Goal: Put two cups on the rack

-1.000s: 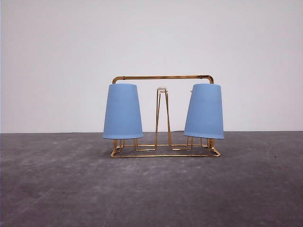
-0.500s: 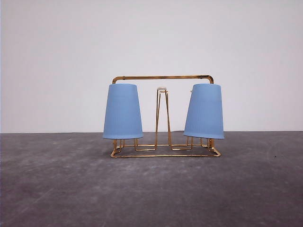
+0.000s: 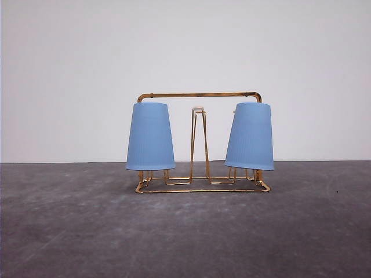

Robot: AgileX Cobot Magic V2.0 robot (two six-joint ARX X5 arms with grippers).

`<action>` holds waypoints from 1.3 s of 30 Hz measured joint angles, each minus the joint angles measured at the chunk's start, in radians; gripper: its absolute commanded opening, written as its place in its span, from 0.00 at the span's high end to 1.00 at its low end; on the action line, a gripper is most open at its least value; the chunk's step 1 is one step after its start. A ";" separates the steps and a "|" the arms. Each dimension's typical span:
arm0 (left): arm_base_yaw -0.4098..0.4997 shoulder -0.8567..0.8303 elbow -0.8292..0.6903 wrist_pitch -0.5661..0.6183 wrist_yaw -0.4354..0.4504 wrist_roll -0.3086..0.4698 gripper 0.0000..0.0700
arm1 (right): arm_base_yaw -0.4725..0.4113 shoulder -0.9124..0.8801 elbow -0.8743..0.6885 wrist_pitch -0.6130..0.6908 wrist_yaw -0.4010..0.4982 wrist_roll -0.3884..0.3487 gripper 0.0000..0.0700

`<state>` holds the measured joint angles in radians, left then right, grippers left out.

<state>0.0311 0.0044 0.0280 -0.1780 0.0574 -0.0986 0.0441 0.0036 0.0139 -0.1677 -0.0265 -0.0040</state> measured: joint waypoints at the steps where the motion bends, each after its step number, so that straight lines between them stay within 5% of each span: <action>1: 0.000 0.000 0.000 0.000 0.000 0.000 0.98 | 0.000 0.000 0.000 0.000 0.000 0.000 0.99; 39: 0.000 0.000 0.000 0.000 0.000 0.000 0.98 | 0.000 0.000 0.000 0.000 0.000 0.000 0.99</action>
<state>0.0311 0.0044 0.0280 -0.1783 0.0574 -0.0986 0.0440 0.0036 0.0139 -0.1677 -0.0265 -0.0036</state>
